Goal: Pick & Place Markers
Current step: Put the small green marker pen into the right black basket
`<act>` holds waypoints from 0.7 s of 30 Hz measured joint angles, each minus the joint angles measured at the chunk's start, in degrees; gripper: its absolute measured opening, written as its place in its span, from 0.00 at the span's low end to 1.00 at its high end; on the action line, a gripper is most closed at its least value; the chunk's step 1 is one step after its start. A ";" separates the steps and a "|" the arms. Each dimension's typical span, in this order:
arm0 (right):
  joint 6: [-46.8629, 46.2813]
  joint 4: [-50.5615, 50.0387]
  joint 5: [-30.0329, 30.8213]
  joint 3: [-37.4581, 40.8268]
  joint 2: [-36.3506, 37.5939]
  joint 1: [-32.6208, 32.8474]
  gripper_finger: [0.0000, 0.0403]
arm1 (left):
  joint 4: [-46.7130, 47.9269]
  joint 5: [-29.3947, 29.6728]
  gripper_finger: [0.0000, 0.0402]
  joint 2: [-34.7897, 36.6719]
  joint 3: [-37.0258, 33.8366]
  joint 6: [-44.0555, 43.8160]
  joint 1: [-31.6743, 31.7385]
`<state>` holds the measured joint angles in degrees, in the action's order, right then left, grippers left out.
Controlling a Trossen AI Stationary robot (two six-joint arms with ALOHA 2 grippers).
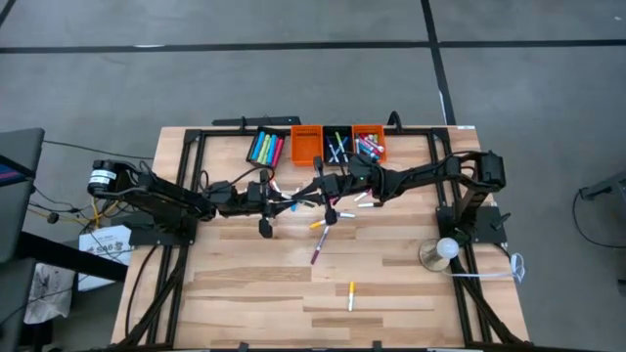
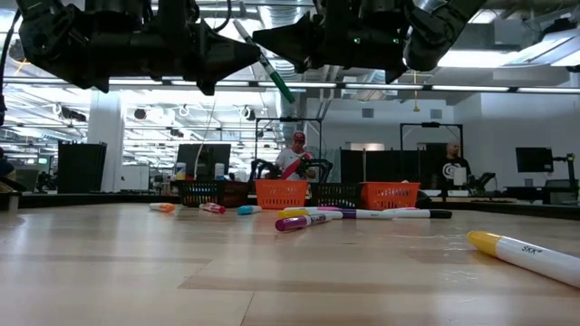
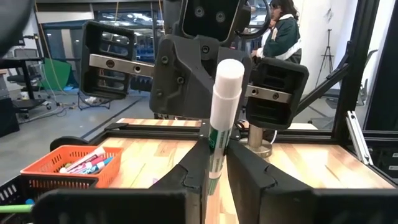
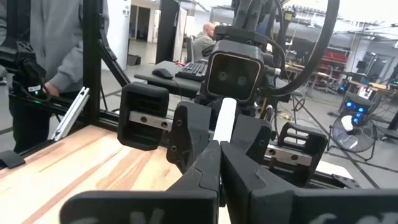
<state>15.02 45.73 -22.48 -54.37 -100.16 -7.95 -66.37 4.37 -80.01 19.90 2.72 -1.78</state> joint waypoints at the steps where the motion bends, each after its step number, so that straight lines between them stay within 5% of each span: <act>1: -0.11 -0.21 0.18 0.00 0.00 -0.08 0.01 | 0.12 0.01 0.12 0.00 0.00 0.00 0.00; 21: 0.22 -20.23 0.78 -5.29 2.37 0.97 0.42 | 8.16 0.05 0.10 0.00 0.00 -0.02 0.00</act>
<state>15.24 25.49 -21.70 -59.66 -97.79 -6.98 -58.22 4.43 -80.01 19.90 2.71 -1.78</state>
